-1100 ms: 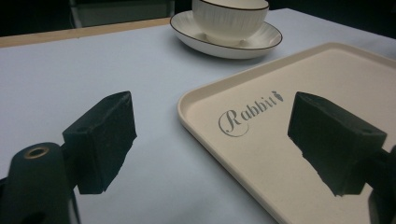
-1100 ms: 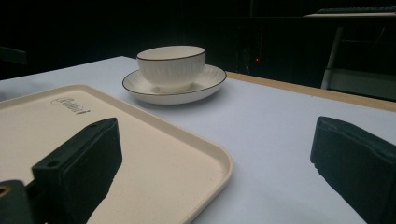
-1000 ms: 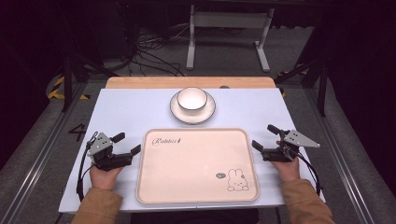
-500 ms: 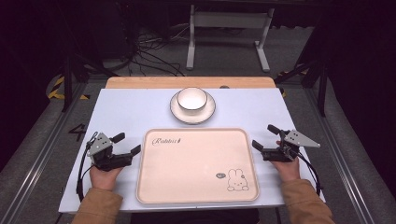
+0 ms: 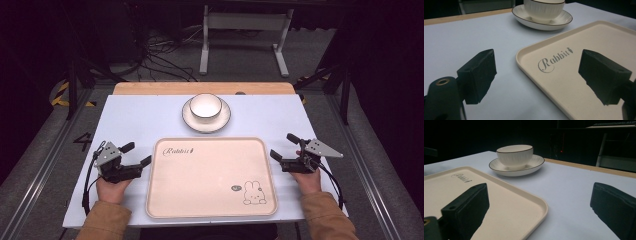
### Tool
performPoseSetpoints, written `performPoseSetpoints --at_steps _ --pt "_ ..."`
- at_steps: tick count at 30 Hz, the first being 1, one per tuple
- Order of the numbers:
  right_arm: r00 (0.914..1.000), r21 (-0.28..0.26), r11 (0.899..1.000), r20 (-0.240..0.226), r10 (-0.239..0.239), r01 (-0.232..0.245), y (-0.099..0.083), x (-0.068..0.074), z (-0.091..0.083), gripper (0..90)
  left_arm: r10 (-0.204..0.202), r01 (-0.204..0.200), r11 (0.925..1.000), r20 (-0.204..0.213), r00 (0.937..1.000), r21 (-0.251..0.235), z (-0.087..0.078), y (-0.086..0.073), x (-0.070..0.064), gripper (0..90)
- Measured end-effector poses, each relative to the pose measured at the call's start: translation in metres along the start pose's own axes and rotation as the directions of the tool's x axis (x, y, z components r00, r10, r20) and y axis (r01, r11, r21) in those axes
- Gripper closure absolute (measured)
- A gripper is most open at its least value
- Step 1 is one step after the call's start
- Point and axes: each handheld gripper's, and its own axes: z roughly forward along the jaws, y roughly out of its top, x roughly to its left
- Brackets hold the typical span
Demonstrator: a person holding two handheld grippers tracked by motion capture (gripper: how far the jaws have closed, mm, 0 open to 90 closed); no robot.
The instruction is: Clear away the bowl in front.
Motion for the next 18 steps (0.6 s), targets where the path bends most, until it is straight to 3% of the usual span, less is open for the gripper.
performPoseSetpoints --at_steps 3,12,18 --pt "1.0 0.002 1.0 -0.003 0.006 -0.006 0.0 0.0 0.0 2.6 -0.015 0.015 0.9998 0.004 0.9999 -0.013 -0.002 0.003 0.002 15.4" --pt "0.9999 0.0 1.0 -0.003 0.014 -0.014 0.0 -0.001 0.0 2.7 -0.002 0.003 0.9995 0.015 0.9999 -0.032 -0.009 0.02 0.002 15.2" --pt "0.9997 0.0 1.0 -0.001 0.026 -0.026 0.0 -0.002 0.0 2.7 0.031 -0.031 0.9988 0.015 0.9994 -0.037 -0.012 0.04 0.002 14.4"
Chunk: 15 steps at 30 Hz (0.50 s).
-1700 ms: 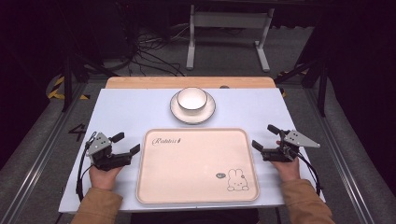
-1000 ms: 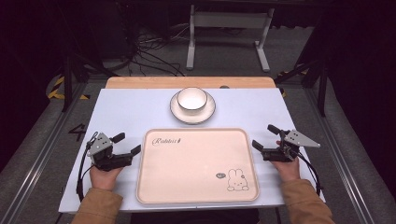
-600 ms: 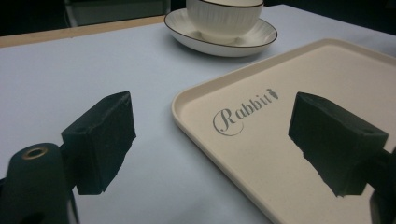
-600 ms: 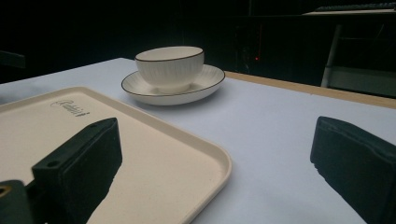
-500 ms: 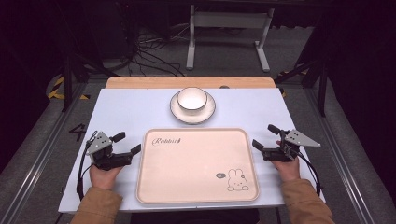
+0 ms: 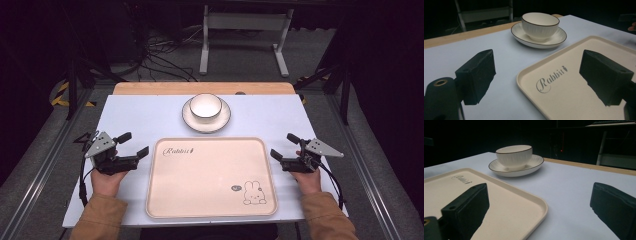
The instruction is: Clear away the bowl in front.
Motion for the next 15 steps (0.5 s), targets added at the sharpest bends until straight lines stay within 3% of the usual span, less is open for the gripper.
performPoseSetpoints --at_steps 8,15 --pt "1.0 0.0 1.0 -0.004 0.005 -0.005 0.0 -0.001 0.0 2.8 0.01 -0.01 0.9997 0.012 0.9999 -0.023 0.002 0.015 0.002 13.9" --pt "0.9998 0.013 1.0 -0.001 0.02 -0.02 -0.001 -0.001 0.001 2.7 0.031 -0.03 0.9995 0.053 0.9981 -0.01 0.013 0.029 -0.001 12.8"
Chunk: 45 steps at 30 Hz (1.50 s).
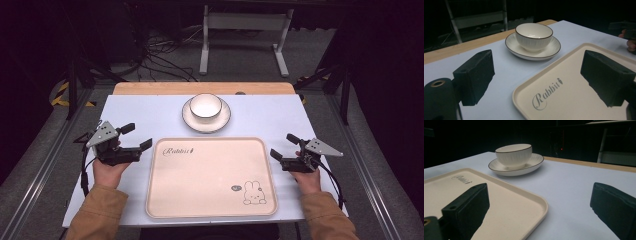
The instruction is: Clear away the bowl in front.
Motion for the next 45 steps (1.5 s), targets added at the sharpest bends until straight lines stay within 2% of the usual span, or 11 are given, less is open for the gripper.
performPoseSetpoints --at_steps 5,8,11,14,17,21,28,34,39,42,45 --pt "0.9999 -0.001 1.0 0.014 -0.001 0.001 0.0 0.0 0.0 2.2 0.016 -0.015 0.9999 0.023 0.9996 -0.005 0.011 0.01 -0.002 13.0" --pt "0.9999 0.001 1.0 0.014 0.0 0.0 0.0 0.0 0.0 2.2 0.022 -0.022 0.9997 0.041 0.9989 0.011 0.019 0.016 -0.003 13.5" --pt "0.9999 0.001 1.0 0.013 0.001 -0.001 0.0 0.0 0.0 2.2 0.03 -0.03 0.9995 0.059 0.9978 -0.004 0.025 0.022 -0.004 13.7" --pt "0.9999 0.001 1.0 0.013 0.001 -0.001 0.0 0.0 0.0 2.2 0.038 -0.039 0.9991 0.072 0.9967 0.018 0.032 0.028 -0.004 13.6" --pt "0.9999 0.001 1.0 0.014 0.001 -0.002 0.0 0.0 0.0 2.2 0.036 -0.036 0.9994 0.083 0.9959 -0.001 0.037 0.032 -0.005 13.7" --pt "0.9999 0.0 1.0 0.016 0.003 -0.003 0.0 -0.001 -0.001 2.2 0.037 -0.039 0.999 0.097 0.9946 0.023 0.046 0.038 -0.005 13.6" --pt "0.9998 -0.006 1.0 0.017 0.004 -0.004 0.0 -0.001 -0.001 2.2 0.064 -0.071 0.9966 0.139 0.9882 0.042 0.066 0.056 -0.01 13.4" --pt "0.9998 -0.01 1.0 0.018 0.008 -0.007 0.0 -0.001 -0.001 2.2 0.099 -0.11 0.9921 0.157 0.9826 0.061 0.083 0.069 -0.011 13.3" --pt "0.9998 -0.012 1.0 0.018 0.011 -0.01 0.0 -0.002 -0.001 2.2 0.096 -0.11 0.9909 0.175 0.9799 0.077 0.096 0.076 -0.01 12.2" --pt "0.9998 -0.012 1.0 0.018 0.013 -0.013 0.0 -0.002 -0.001 2.2 0.071 -0.089 0.9917 0.181 0.9809 0.093 0.104 0.079 -0.008 8.3" --pt "0.9997 -0.012 1.0 0.018 0.015 -0.015 0.0 -0.002 -0.001 2.2 0.08 -0.1 0.9904 0.193 0.9779 0.096 0.11 0.082 -0.006 7.7"
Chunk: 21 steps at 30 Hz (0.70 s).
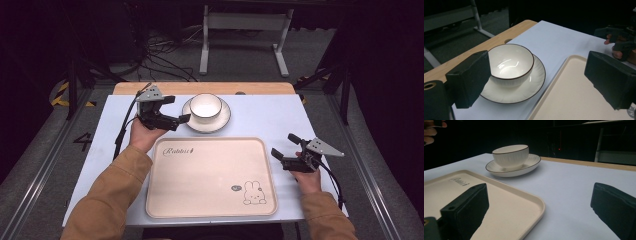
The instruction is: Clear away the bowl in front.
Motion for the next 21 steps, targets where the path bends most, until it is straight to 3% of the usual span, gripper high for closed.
performPoseSetpoints --at_steps 7,12,21 --pt "1.0 0.001 1.0 0.0 0.002 -0.002 0.0 0.0 0.0 2.2 -0.027 0.027 0.9995 -0.012 0.9996 -0.017 0.009 0.002 0.01 2.4" --pt "1.0 0.0 1.0 0.0 0.0 0.0 0.0 0.0 0.0 2.2 -0.035 0.035 0.9994 -0.009 0.9993 0.0 0.016 0.006 0.015 1.4" --pt "1.0 -0.003 1.0 -0.006 0.002 -0.002 0.0 0.0 -0.001 2.2 -0.005 0.004 0.9997 0.037 0.9993 0.022 0.031 0.013 0.019 13.1"
